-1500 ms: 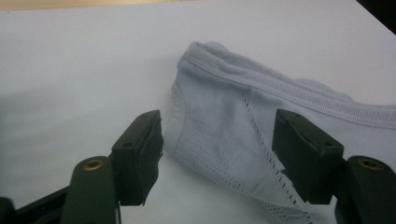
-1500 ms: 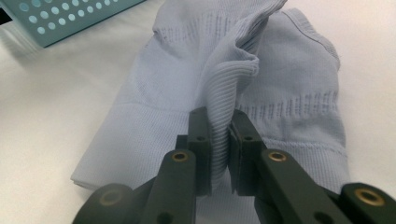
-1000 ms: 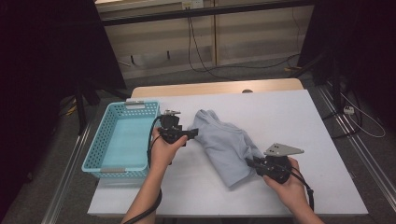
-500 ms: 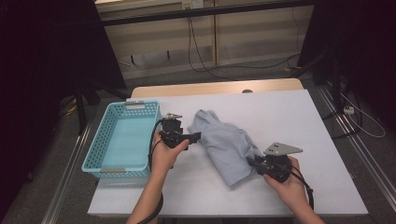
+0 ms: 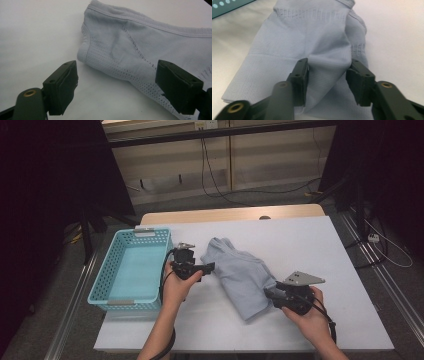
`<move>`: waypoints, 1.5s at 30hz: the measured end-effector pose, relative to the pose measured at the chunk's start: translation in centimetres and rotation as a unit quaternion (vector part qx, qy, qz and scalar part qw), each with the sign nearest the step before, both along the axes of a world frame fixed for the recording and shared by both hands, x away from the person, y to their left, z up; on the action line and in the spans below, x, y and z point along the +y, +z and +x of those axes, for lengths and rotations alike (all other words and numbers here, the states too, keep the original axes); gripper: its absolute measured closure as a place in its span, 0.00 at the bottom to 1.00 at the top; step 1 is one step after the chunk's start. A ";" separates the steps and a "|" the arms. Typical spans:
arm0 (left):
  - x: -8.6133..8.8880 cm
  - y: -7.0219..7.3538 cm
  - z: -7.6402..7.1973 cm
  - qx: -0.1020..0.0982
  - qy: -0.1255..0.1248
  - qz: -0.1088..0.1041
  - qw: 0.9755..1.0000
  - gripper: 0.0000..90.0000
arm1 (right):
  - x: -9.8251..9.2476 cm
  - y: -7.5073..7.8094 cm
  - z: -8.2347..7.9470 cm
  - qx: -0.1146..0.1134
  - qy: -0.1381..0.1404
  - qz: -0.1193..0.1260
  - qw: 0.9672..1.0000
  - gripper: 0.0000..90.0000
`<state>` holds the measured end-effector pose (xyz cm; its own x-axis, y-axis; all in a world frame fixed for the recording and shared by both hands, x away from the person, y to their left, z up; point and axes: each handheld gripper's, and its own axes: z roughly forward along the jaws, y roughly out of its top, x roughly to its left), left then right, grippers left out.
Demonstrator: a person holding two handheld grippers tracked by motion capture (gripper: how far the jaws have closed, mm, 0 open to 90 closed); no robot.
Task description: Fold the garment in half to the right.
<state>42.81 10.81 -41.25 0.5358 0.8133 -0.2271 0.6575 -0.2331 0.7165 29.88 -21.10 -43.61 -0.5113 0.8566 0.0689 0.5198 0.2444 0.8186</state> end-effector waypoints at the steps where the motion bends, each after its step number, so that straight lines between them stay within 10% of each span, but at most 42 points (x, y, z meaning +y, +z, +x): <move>1: -0.1 0.0 0.0 0.000 -0.002 0.001 1.000 0.21 | -0.1 0.1 0.0 -0.001 -0.003 -0.001 1.000 0.56; 21: -0.6 -0.2 -0.2 -0.004 -0.007 0.011 1.000 0.20 | 0.0 1.5 1.8 -0.017 0.000 0.006 1.000 0.43; 28: -0.5 -0.2 -0.4 -0.007 -0.007 0.009 1.000 0.19 | 0.4 1.4 3.4 -0.013 0.001 0.009 1.000 0.59; 37: 0.1 -0.3 -0.6 -0.007 0.003 0.011 1.000 0.18 | 0.1 0.2 4.3 0.049 0.010 0.040 0.998 0.93; 45: 0.2 -0.5 -0.8 -0.005 0.003 0.013 1.000 0.17 | -1.1 0.7 4.7 0.024 -0.009 0.041 0.999 0.98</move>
<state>41.98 11.04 -41.71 0.5337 0.8216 -0.2003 0.6516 -0.2486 0.7166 34.58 -22.22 -42.86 -0.4906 0.8559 0.1634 0.5618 0.1674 0.8102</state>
